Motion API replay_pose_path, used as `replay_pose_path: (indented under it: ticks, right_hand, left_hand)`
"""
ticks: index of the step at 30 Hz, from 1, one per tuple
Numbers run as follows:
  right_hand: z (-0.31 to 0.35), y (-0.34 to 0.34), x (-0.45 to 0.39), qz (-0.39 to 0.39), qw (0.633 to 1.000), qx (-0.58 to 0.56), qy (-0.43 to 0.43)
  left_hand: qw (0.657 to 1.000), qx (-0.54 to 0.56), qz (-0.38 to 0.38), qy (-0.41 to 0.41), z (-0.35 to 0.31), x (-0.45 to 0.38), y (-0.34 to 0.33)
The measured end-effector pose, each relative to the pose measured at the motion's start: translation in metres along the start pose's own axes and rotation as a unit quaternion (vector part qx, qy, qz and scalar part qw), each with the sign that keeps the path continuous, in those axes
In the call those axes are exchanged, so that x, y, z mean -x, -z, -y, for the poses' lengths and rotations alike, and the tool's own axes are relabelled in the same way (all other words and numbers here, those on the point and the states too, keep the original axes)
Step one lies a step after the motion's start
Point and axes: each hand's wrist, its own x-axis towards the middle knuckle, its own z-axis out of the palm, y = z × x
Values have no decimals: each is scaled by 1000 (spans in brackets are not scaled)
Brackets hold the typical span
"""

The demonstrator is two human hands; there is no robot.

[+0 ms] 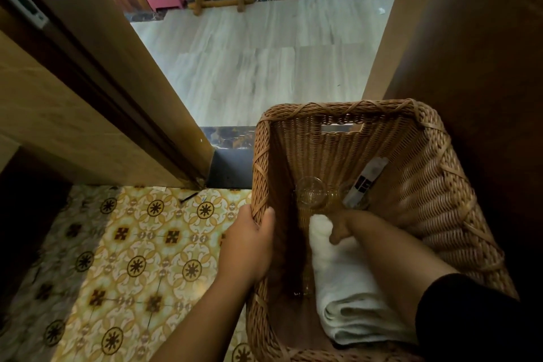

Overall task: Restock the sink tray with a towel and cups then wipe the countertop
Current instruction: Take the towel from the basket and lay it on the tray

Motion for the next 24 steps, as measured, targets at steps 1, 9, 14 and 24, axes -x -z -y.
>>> replay_pose_path:
  ticks: [1, 9, 14, 24]
  right_hand:
    - [5, 4, 7, -5, 1000, 0, 14]
    - [24, 46, 111, -211, 971, 106, 47]
    - [25, 67, 201, -332, 938, 71, 69]
    - [15, 41, 336, -450, 875, 128, 126]
  left_hand:
    - [1000, -4, 0, 4, 1, -1, -1]
    - [999, 8, 28, 46, 0, -1, 0]
    - [997, -5, 58, 57, -5, 2, 6]
    - [987, 45, 145, 50, -9, 0, 23]
